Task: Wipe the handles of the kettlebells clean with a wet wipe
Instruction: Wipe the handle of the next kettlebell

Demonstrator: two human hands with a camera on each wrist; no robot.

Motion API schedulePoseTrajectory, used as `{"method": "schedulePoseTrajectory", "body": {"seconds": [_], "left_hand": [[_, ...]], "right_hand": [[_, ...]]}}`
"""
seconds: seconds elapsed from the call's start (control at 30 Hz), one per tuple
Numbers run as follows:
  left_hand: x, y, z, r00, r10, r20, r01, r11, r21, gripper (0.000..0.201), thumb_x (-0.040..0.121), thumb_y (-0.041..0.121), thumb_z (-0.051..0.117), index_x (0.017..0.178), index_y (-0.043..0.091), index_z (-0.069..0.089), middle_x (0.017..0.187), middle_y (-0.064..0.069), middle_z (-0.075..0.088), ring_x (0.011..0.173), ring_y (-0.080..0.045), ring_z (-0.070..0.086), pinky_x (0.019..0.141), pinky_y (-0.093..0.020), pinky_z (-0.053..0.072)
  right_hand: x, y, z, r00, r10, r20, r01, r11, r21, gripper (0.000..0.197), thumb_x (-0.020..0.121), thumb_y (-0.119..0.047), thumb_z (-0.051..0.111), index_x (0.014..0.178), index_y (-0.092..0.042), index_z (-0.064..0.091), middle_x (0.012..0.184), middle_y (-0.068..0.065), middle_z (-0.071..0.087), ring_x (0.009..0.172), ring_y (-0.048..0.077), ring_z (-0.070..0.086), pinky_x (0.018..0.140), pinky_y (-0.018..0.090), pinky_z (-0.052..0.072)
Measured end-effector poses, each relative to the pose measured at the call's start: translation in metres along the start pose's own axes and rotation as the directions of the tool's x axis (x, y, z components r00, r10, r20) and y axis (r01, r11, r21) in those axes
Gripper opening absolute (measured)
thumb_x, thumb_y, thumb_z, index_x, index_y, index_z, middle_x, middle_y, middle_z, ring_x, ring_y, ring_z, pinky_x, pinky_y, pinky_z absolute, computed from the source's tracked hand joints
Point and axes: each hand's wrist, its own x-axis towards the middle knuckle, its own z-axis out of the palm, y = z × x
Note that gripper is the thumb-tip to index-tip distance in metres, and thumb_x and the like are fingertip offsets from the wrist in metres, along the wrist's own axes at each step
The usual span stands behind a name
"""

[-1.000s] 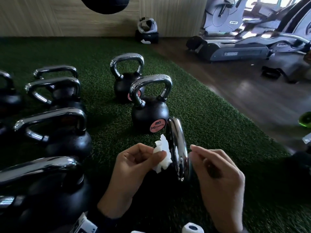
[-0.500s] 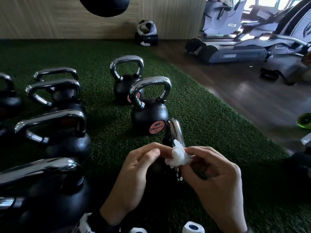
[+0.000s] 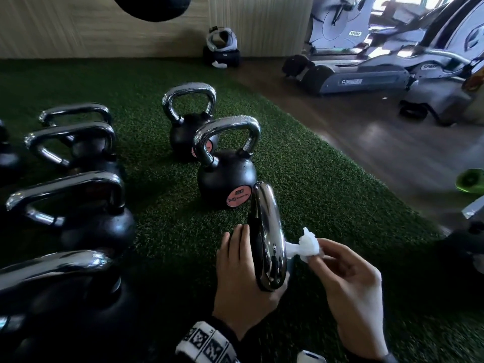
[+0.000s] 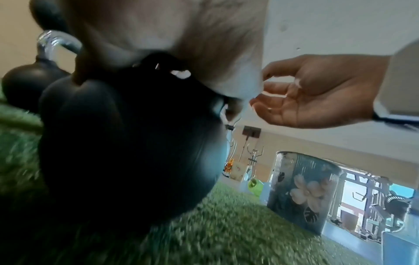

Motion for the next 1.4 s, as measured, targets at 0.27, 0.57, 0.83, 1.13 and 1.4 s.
{"method": "schedulePoseTrajectory", "body": {"seconds": [0.27,0.57,0.83,1.13,1.4], "left_hand": [[0.009,-0.014,-0.001,0.993,0.113,-0.011,-0.114,0.993,-0.038,0.107,0.069,0.065,0.072,0.152,0.007,0.038,0.157,-0.001,0.039,0.149,-0.027,0.031,0.123,-0.047,0.026],[0.036,-0.034,-0.051,0.949,0.279,0.145,-0.172,0.847,-0.502,0.110,0.063,0.032,0.092,0.137,0.075,0.023,0.144,-0.004,0.054,0.139,-0.031,0.049,0.115,-0.056,0.040],[0.029,-0.033,-0.052,0.956,0.105,0.273,-0.007,0.941,-0.339,0.096,0.060,0.054,0.083,0.130,0.064,0.020,0.157,-0.009,0.042,0.146,-0.030,0.040,0.120,-0.050,0.036],[0.035,-0.024,-0.060,0.956,0.164,0.244,-0.057,0.917,-0.394,0.111,0.059,0.046,0.090,0.126,0.087,0.011,0.151,-0.010,0.048,0.144,-0.032,0.043,0.121,-0.052,0.034],[0.052,-0.025,-0.084,0.797,0.163,0.582,-0.089,0.984,-0.154,0.114,0.063,0.035,0.097,0.125,0.056,0.004,0.141,0.033,0.006,0.145,0.003,0.008,0.106,0.008,0.001]], "right_hand": [[0.006,0.009,0.003,0.999,0.037,-0.005,-0.037,0.999,0.006,0.019,0.082,-0.014,0.085,0.096,-0.025,0.082,0.087,-0.005,0.081,0.080,0.010,0.077,0.073,0.021,0.060],[0.038,0.026,0.025,0.996,0.073,0.044,-0.070,0.995,-0.065,0.019,0.084,-0.026,0.085,0.103,-0.025,0.082,0.085,-0.007,0.081,0.080,0.010,0.078,0.074,0.030,0.061],[0.075,0.036,0.065,0.989,-0.135,0.066,0.149,0.937,-0.315,0.015,0.083,-0.023,0.086,0.098,-0.019,0.085,0.086,-0.004,0.081,0.076,0.008,0.073,0.072,0.013,0.052],[0.099,0.025,0.062,0.915,-0.402,0.035,0.397,0.881,-0.256,0.021,0.082,0.000,0.081,0.100,-0.012,0.083,0.096,-0.005,0.079,0.083,0.004,0.073,0.077,0.017,0.056],[0.105,0.006,0.049,0.817,-0.548,0.181,0.577,0.783,-0.233,0.025,0.085,-0.001,0.079,0.109,-0.008,0.081,0.102,-0.003,0.076,0.085,0.005,0.070,0.076,0.019,0.057]]}}
